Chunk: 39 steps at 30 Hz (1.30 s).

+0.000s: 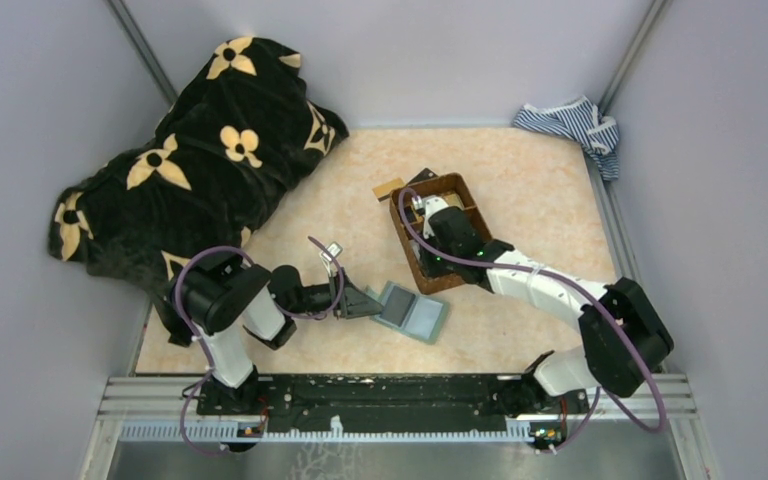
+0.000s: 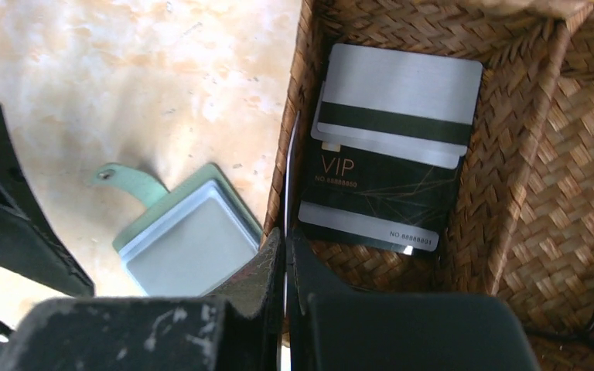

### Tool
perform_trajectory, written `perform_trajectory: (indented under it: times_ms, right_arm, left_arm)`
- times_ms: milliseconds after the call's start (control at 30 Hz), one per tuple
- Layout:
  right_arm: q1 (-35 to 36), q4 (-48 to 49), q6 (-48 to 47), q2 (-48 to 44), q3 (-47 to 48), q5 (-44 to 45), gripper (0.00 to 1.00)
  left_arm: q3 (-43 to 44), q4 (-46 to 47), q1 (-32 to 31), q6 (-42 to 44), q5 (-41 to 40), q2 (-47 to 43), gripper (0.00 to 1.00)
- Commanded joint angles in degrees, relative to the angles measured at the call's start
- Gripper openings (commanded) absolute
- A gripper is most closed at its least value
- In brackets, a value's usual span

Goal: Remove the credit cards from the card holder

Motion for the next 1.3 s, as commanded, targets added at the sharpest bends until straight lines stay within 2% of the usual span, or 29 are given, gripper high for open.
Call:
perform_trajectory:
  times_ms: [0,300,500,833,1000,1267]
  right_arm:
    - [2.28,2.34,2.15,1.54,4.95,-2.26,0.0]
    - [3.78,2.06,2.62,11.45,12.71,-1.31,0.0]
    - [3.85,2.26,1.54,14.96,15.32,-0.76,0.0]
    - [4.0,-5.36,-13.05,11.1,20.99,0.36,0.0]
    - [3.96,-14.9,-22.55,14.61,29.11,-1.46,0.0]
    - [3.67,-22.05,-33.68,22.33,36.68,-0.87,0.0]
  left_arm:
    - [0.69,14.01,0.24,1.31,1.51,0.93,0.69]
    - [0.01,14.03,0.34,1.47,2.14,0.95,0.7]
    - [-0.11,14.04,0.45,1.54,2.7,1.3,0.69]
    - [2.67,14.01,0.8,0.32,4.99,1.59,0.69]
    - [4.47,14.01,0.89,-0.56,6.22,1.27,0.69]
    - [4.32,14.01,1.92,-1.6,8.4,-1.24,0.69]
